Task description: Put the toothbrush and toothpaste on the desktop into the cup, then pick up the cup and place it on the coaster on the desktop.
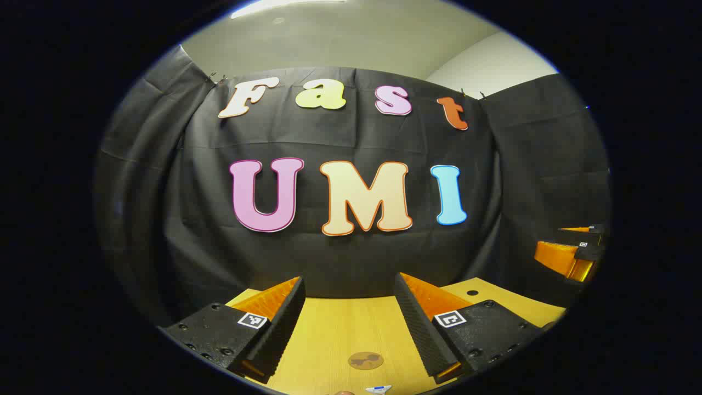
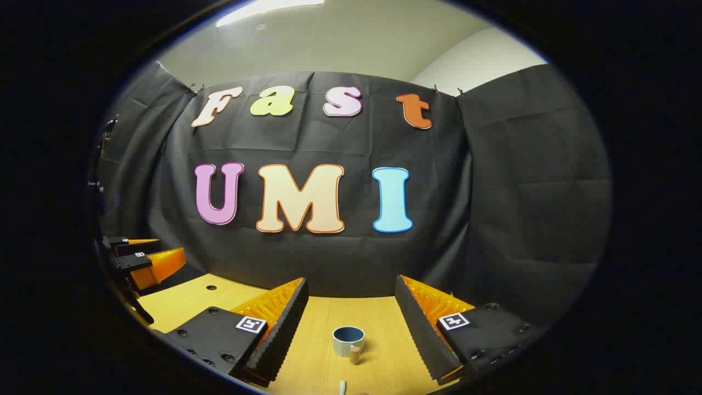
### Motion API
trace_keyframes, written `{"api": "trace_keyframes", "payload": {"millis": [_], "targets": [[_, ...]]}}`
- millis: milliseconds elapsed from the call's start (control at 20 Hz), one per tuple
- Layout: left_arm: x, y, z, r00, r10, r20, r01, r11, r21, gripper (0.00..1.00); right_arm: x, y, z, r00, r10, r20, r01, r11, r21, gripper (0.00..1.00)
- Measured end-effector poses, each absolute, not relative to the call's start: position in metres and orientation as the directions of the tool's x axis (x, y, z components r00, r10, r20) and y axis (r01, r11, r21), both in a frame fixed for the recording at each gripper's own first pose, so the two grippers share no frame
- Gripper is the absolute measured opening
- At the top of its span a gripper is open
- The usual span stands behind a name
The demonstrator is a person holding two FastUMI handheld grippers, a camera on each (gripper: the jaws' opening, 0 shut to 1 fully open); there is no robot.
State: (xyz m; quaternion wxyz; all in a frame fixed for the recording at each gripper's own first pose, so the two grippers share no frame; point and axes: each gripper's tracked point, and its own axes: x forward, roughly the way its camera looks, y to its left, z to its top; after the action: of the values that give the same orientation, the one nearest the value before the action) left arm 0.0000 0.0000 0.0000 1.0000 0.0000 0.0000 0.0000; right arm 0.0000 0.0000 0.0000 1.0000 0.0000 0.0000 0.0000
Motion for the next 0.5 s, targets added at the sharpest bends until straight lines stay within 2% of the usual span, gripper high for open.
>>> {"api": "trace_keyframes", "payload": {"millis": [250, 500], "targets": [[-0.002, 0.0, -0.004, 1.0, 0.008, -0.011, -0.008, 1.0, 0.009, 0.94, 0.003, -0.005, 0.0, 1.0, -0.011, -0.004, 0.011, 0.999, 0.036, 0.99], [-0.006, 0.009, -0.003, 0.999, 0.048, -0.004, -0.048, 0.999, 0.02, 0.94, 0.007, -0.004, -0.019, 0.998, -0.008, -0.058, 0.01, 0.999, 0.032, 0.99]]}}
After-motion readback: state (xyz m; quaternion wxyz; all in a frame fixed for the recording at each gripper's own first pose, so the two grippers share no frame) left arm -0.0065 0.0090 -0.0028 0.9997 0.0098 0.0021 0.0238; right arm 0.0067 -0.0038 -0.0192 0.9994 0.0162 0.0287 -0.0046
